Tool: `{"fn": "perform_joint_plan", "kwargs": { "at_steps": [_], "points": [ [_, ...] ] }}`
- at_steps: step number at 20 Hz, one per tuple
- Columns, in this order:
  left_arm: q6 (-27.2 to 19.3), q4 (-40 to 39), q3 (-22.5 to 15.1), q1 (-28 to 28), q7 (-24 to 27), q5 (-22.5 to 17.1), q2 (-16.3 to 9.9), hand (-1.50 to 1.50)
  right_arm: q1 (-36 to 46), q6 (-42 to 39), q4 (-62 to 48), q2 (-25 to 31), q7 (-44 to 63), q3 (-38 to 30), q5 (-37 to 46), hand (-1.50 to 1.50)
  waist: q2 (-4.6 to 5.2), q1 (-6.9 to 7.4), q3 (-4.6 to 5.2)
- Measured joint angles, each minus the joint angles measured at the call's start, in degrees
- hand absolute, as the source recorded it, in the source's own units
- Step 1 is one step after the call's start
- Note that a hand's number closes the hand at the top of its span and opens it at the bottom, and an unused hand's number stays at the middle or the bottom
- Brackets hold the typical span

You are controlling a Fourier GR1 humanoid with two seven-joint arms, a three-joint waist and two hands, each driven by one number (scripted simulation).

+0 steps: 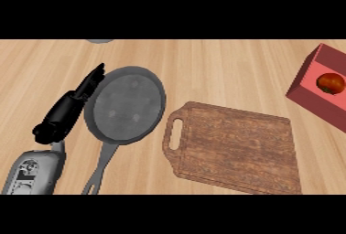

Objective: Pick the tomato from the cutting board and place it in the cardboard box

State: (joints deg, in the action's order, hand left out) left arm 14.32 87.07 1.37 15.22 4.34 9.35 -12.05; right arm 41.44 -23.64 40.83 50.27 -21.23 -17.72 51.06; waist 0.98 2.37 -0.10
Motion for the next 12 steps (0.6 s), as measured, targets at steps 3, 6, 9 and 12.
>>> {"fn": "perform_joint_plan", "kwargs": {
  "at_steps": [3,6,9,12],
  "points": [
    [0.1,0.0,-0.3,-0.5,0.6,0.4,0.0,0.0,0.8,-0.6,-6.4,2.3,-3.4,2.0,2.5,-1.5,0.06,0.24,-0.02],
    [0.3,0.6,-0.1,0.2,-0.6,0.0,0.0,0.0,1.2,-1.9,-11.0,3.4,-9.5,3.8,3.8,-1.5,0.0,0.2,-0.05],
    [0.5,1.7,-0.1,-0.2,-1.1,-0.2,0.1,0.0,2.4,-2.0,-14.9,4.2,-15.6,4.0,3.8,-1.5,-0.03,0.4,-0.11],
    [0.6,1.4,0.1,-0.1,-0.9,-0.5,0.1,0.0,5.0,-1.2,-17.3,3.0,-18.0,1.1,0.4,-1.5,-0.07,0.28,-0.13]
  ]
}}
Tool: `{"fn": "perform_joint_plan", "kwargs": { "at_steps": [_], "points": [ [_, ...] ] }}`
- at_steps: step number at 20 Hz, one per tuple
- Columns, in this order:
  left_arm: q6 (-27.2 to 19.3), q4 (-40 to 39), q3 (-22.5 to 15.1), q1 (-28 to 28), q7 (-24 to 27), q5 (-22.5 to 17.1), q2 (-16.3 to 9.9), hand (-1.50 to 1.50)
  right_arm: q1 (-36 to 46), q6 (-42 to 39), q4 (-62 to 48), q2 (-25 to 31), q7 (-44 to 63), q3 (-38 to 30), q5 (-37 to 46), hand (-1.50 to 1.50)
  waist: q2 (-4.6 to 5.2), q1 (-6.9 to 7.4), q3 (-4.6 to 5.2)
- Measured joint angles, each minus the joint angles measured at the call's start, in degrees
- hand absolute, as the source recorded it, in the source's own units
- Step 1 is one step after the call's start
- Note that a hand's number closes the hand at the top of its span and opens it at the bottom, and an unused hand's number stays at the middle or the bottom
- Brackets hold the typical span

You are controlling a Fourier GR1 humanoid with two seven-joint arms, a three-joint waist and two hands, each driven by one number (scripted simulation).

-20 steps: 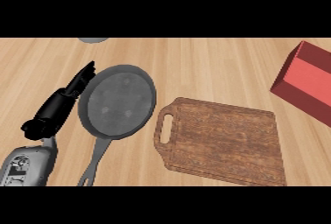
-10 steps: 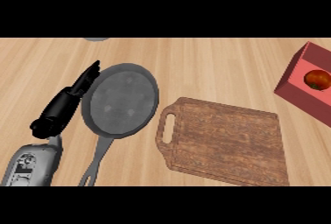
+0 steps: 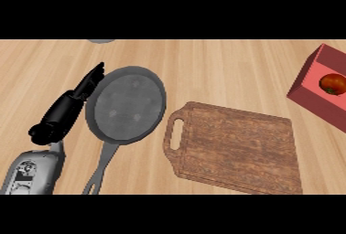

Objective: Pick the tomato from the cutting board and place it in the cardboard box

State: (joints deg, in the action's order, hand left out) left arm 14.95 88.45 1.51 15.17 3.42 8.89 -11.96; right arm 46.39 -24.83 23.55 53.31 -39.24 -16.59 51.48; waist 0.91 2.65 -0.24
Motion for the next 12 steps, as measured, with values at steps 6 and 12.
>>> {"fn": "perform_joint_plan", "kwargs": {
  "at_steps": [6,12],
  "points": [
    [-0.2,-0.3,0.2,-0.8,0.4,0.3,-0.2,0.0,6.0,-4.4,-7.7,-1.4,3.9,-14.3,-14.9,-1.5,-0.25,-0.65,-0.05],
    [0.3,-0.4,0.5,-1.0,1.1,0.0,-0.5,0.0,8.7,-8.5,-15.7,2.6,12.2,-25.3,-25.3,-1.5,0.26,-0.28,-0.07]
  ]
}}
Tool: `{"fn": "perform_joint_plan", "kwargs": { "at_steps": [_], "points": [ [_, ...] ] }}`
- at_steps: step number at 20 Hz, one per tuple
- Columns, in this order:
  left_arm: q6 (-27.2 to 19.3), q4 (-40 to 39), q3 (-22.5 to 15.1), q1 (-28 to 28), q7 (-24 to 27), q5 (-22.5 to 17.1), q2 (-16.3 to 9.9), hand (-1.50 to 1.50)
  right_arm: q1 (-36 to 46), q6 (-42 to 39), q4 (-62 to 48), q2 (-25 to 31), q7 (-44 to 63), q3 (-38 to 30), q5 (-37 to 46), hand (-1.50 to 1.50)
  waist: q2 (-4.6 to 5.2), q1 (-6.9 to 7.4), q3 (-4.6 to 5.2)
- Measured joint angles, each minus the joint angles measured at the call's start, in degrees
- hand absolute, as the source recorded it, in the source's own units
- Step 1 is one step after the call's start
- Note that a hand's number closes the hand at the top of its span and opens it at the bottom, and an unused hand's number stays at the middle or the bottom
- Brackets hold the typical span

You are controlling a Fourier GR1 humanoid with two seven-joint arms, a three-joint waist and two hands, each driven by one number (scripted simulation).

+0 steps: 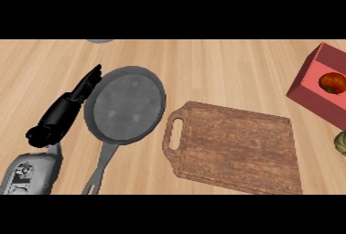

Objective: Pick the tomato from the cutting board and place it in the cardboard box

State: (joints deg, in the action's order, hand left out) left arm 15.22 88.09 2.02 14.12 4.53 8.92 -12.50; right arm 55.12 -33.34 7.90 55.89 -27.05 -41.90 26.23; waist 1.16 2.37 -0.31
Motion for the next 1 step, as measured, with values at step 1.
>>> {"fn": "perform_joint_plan", "kwargs": {
  "at_steps": [1],
  "points": [
    [0.0,-0.1,0.2,0.3,0.0,0.0,-0.1,0.0,-0.3,-0.6,-0.7,1.0,0.7,-1.1,-1.1,-1.5,0.11,0.01,-0.02]
  ]
}}
